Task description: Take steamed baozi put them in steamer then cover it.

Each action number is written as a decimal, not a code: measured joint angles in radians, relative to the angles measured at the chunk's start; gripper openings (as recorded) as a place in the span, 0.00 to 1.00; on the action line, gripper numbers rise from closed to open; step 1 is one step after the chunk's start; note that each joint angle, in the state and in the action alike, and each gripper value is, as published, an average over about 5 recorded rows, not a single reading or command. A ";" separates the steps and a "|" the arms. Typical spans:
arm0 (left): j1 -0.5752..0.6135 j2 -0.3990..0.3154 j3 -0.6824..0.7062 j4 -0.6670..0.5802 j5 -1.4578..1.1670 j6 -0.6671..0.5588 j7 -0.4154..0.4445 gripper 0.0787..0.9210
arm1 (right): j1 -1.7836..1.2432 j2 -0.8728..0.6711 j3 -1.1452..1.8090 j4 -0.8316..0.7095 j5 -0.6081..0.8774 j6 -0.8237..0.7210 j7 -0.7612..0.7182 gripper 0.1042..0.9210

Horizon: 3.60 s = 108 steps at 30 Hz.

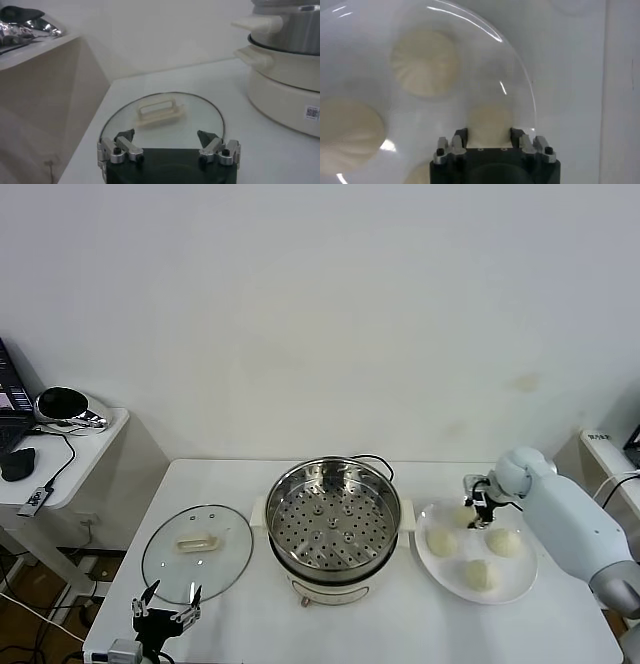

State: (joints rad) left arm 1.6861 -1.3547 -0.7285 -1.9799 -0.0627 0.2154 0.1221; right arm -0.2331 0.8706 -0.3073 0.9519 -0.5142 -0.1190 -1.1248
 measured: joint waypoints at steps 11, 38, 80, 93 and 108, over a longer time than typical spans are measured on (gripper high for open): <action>-0.008 -0.002 0.012 -0.016 0.003 0.001 0.001 0.88 | 0.142 -0.064 -0.114 0.119 0.144 -0.050 -0.040 0.49; 0.004 -0.009 0.000 -0.064 0.004 0.004 -0.005 0.88 | 0.640 0.289 -0.535 0.020 0.516 0.439 -0.223 0.50; 0.006 -0.022 0.000 -0.042 0.011 0.004 -0.008 0.88 | 0.541 0.459 -0.630 -0.036 0.199 0.916 -0.116 0.62; 0.008 -0.023 0.002 -0.042 0.011 0.004 -0.006 0.88 | 0.575 0.422 -0.636 0.041 0.244 0.794 -0.129 0.88; -0.003 -0.005 0.013 -0.051 0.001 0.014 0.007 0.88 | 0.745 0.146 -0.708 0.316 0.534 0.266 -0.156 0.88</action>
State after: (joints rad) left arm 1.6834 -1.3601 -0.7159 -2.0313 -0.0615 0.2294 0.1296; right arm 0.5118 1.0169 -1.0156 1.2680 0.0197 0.1469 -1.2811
